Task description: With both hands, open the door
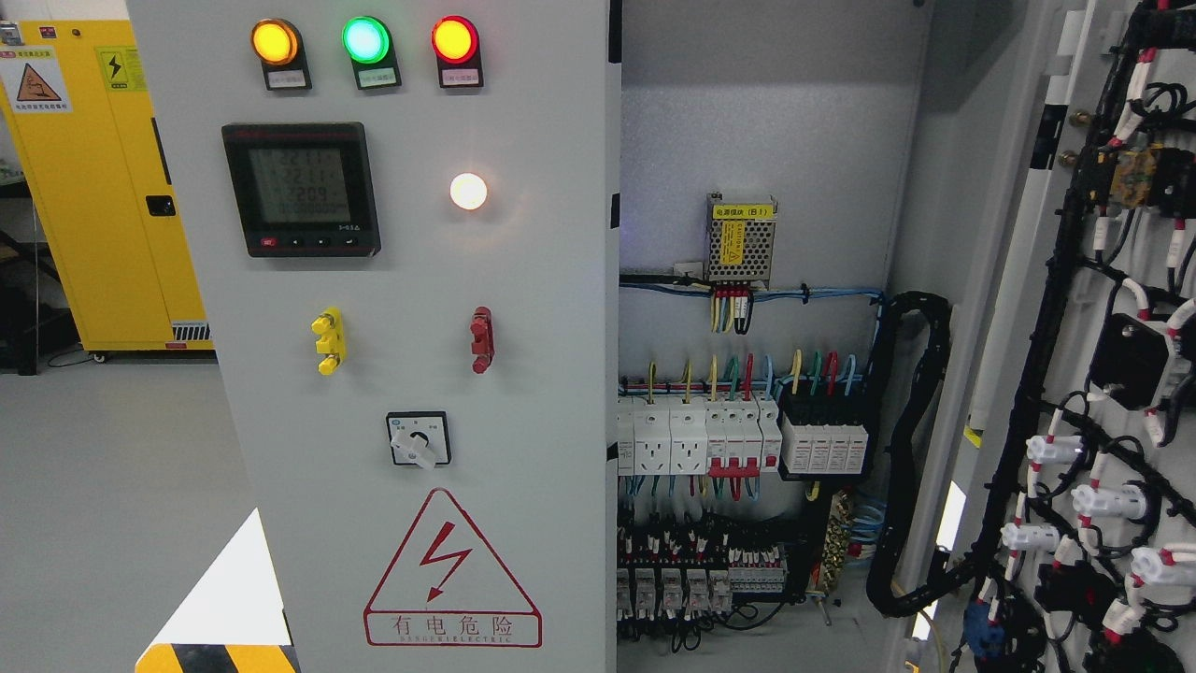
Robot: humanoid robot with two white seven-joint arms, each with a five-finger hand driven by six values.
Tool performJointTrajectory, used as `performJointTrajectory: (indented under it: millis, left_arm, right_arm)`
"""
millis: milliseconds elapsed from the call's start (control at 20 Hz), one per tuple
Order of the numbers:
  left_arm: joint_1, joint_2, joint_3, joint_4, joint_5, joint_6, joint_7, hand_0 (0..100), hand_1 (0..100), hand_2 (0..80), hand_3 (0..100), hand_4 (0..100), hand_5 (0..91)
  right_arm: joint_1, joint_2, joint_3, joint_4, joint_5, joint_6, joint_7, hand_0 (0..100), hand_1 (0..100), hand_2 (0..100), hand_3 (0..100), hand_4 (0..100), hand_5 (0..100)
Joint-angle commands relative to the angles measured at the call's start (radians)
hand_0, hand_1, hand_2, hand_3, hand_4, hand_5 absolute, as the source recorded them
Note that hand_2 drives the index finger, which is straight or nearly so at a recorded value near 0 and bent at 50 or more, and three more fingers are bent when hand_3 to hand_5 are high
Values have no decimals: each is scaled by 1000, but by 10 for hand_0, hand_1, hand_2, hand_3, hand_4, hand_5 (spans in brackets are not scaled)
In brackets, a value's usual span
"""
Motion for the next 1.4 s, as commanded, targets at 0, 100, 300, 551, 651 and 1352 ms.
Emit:
performJointTrajectory:
  millis: [0, 100, 300, 551, 651, 1352]
  left_arm:
    - [39, -94, 134, 698, -14, 1, -8, 120, 556, 0, 0, 0, 0]
    - [40, -94, 133, 756, -20, -1, 1, 120, 556, 0, 0, 0, 0]
    - [77, -113, 127, 794, -27, -103, 114, 120, 556, 0, 0, 0, 0]
    - [91, -124, 131, 798, -51, -179, 210, 120, 556, 0, 0, 0, 0]
    - [91, -124, 133, 799, -51, -179, 242, 120, 556, 0, 0, 0, 0]
    - [62, -124, 133, 784, -48, -220, 273, 120, 556, 0, 0, 0, 0]
  right_arm:
    - [0, 14, -1, -4, -25, 0, 0, 0, 500, 40, 0, 0, 0]
    - [0, 14, -1, -5, -25, 1, 0, 0, 500, 40, 0, 0, 0]
    - [0, 20, 1, -39, -26, 1, 0, 0, 500, 40, 0, 0, 0]
    - [69, 20, 10, -310, -26, 0, 0, 0, 500, 40, 0, 0, 0]
    - [92, 20, 10, -422, -26, 0, 0, 0, 500, 40, 0, 0, 0]
    - [336, 5, 120, -1468, -29, -2, 0, 0, 500, 40, 0, 0, 0]
